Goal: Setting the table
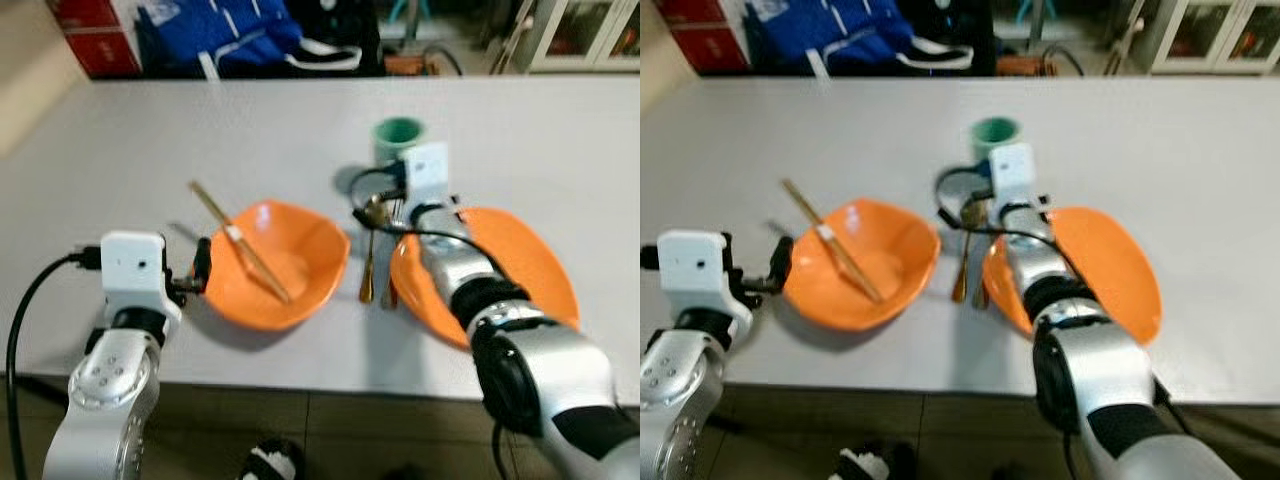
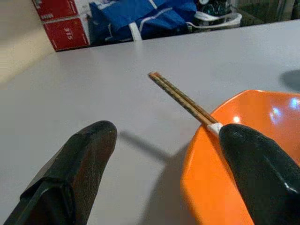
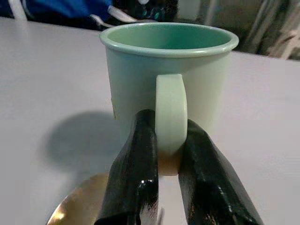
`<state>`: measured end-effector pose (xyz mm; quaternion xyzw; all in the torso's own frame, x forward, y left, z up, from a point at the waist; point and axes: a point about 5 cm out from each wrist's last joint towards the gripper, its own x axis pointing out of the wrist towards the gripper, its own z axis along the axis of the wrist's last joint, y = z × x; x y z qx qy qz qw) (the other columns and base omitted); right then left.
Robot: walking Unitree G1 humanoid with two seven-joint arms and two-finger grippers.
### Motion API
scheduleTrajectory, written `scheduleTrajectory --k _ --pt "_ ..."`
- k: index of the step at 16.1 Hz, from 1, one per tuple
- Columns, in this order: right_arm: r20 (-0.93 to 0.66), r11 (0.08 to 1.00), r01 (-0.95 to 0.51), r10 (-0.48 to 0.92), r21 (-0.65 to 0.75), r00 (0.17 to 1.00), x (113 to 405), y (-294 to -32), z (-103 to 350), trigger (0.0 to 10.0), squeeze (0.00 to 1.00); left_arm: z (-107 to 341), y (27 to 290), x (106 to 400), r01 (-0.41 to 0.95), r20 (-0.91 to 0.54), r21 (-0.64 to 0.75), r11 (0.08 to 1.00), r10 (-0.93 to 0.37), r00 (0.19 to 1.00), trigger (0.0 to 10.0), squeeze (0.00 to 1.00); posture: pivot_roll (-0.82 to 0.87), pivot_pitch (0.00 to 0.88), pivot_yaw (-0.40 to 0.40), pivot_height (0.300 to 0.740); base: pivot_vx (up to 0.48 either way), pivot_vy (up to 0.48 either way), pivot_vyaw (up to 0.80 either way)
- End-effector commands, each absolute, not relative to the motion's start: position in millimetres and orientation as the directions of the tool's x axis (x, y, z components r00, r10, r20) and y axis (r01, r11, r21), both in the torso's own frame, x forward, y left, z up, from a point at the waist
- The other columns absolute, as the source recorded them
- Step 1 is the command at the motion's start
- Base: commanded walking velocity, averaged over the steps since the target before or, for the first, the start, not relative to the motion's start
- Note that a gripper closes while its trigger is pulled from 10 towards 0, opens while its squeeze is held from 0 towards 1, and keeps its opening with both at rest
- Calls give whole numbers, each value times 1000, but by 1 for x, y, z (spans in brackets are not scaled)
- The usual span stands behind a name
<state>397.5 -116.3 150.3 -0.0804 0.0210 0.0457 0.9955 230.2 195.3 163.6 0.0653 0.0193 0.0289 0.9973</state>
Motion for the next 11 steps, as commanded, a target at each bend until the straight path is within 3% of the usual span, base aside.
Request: scheduleTrajectory --k 1,11 --pt "-44 982 -106 101 -155 994 398 -109 152 10000 0 166 197 228 -60 -25 140 988 65 998 10000 0 108 91 64 740 0 0 0" --pt "-63 982 -92 82 -167 995 397 -108 149 10000 0 166 198 226 -68 -26 136 988 72 997 10000 0 117 100 62 740 0 0 0"
